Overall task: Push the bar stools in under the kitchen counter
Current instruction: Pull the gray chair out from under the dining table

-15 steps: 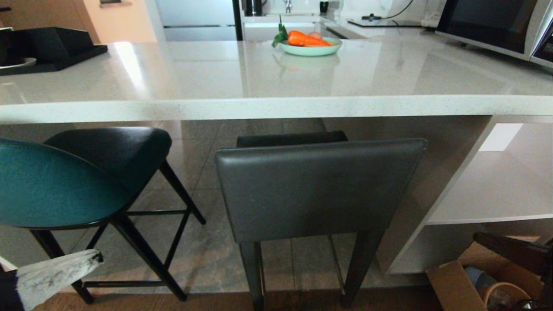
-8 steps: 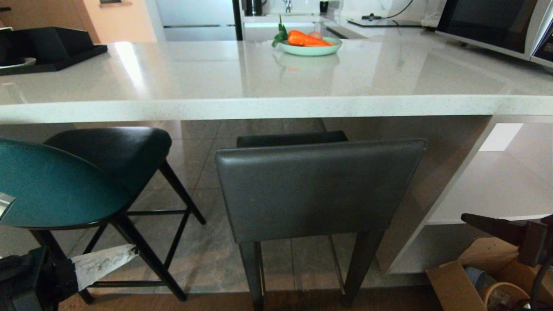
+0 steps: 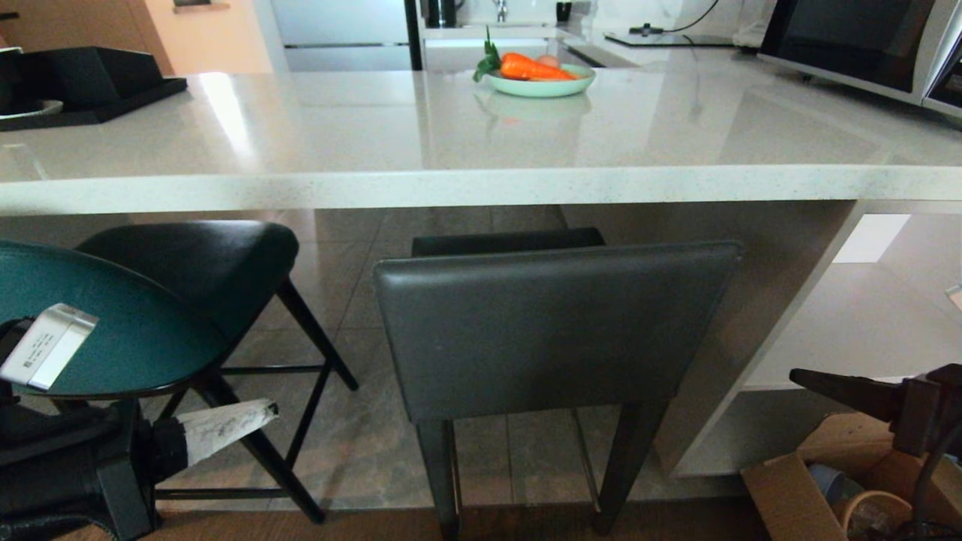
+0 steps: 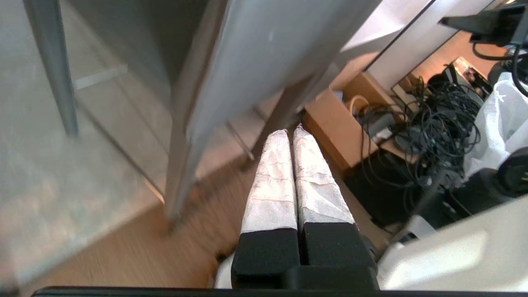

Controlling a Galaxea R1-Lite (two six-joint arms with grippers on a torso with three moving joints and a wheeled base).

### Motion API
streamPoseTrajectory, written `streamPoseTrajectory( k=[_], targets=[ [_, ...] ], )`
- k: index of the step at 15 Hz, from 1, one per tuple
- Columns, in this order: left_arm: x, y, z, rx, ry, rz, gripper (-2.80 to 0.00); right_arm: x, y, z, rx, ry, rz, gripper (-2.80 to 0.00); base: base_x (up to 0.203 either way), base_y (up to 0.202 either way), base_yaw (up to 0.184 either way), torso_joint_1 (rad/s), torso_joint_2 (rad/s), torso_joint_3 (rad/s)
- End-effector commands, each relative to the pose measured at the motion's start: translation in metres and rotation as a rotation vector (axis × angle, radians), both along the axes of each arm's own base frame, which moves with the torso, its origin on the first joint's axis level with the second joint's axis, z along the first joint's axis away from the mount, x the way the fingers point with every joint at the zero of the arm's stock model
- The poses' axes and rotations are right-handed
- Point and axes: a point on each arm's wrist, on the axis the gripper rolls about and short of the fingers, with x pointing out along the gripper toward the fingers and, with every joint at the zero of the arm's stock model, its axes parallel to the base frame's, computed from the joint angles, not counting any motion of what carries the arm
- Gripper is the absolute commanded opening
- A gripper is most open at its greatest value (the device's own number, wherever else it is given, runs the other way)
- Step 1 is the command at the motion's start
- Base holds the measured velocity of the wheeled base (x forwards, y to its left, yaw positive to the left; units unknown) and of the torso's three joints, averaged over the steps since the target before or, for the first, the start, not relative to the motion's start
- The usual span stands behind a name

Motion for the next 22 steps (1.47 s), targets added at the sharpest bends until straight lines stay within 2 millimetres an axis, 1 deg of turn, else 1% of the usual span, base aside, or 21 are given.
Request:
streamPoseTrajectory(
  k=[1, 4, 6, 8, 10, 12, 13, 14, 15, 17, 18, 20, 22],
  targets=[
    [0.014, -0.003, -0.006, -0.003, 0.011, -0.015, -2.80, 0.005, -0.001, -0.002, 0.005, 0.013, 0.007, -2.80, 0.000, 0.000, 0.000, 0.000, 0.00, 0.000],
    [0.031, -0.013, -0.010, -0.017, 0.010, -0.063, -2.80, 0.009, 0.003, -0.002, 0.012, 0.011, 0.031, -2.80, 0.000, 0.000, 0.000, 0.000, 0.00, 0.000],
    [0.040, -0.015, -0.016, -0.016, 0.037, -0.066, -2.80, 0.014, 0.004, -0.004, 0.012, 0.022, 0.041, -2.80, 0.000, 0.000, 0.000, 0.000, 0.00, 0.000],
    [0.038, -0.014, -0.022, -0.011, 0.063, -0.053, -2.80, 0.020, 0.008, -0.005, 0.011, 0.018, 0.063, -2.80, 0.000, 0.000, 0.000, 0.000, 0.00, 0.000],
    [0.035, -0.013, -0.024, -0.018, 0.076, -0.050, -2.80, 0.025, 0.008, -0.006, 0.013, 0.022, 0.065, -2.80, 0.000, 0.000, 0.000, 0.000, 0.00, 0.000],
    [0.036, -0.013, -0.019, -0.038, 0.079, -0.041, -2.80, 0.028, 0.007, -0.010, 0.015, 0.045, 0.048, -2.80, 0.000, 0.000, 0.000, 0.000, 0.00, 0.000],
    [0.033, -0.013, -0.015, -0.038, 0.062, -0.031, -2.80, 0.025, 0.007, -0.009, 0.002, 0.039, 0.014, -2.80, 0.000, 0.000, 0.000, 0.000, 0.00, 0.000],
    [0.028, -0.014, -0.013, -0.033, 0.054, -0.008, -2.80, 0.019, 0.007, -0.013, -0.008, 0.051, -0.006, -1.75, 0.000, 0.000, 0.000, 0.000, 0.00, 0.000],
    [0.022, -0.016, -0.012, -0.021, 0.064, 0.006, -2.80, 0.011, 0.008, -0.018, -0.010, 0.066, -0.010, 0.00, 0.000, 0.000, 0.000, 0.000, 0.00, 0.000],
    [0.008, -0.021, -0.010, -0.001, 0.108, -0.019, -2.80, 0.009, 0.006, -0.020, 0.001, 0.083, -0.038, 0.00, 0.000, 0.000, 0.000, 0.000, 0.00, 0.000],
    [0.005, -0.026, -0.010, 0.006, 0.119, -0.045, -2.80, 0.008, 0.002, -0.019, 0.002, 0.075, -0.061, 0.00, 0.000, 0.000, 0.000, 0.000, 0.00, 0.000],
    [0.005, -0.031, -0.007, 0.005, 0.102, -0.066, -2.80, 0.001, 0.001, -0.012, -0.002, 0.034, -0.070, 0.00, 0.000, 0.000, 0.000, 0.000, 0.00, 0.000],
    [0.006, -0.031, -0.007, 0.004, 0.098, -0.067, -2.80, -0.004, 0.003, -0.011, -0.004, 0.029, -0.063, 0.00, 0.000, 0.000, 0.000, 0.000, 0.00, 0.000]
  ],
)
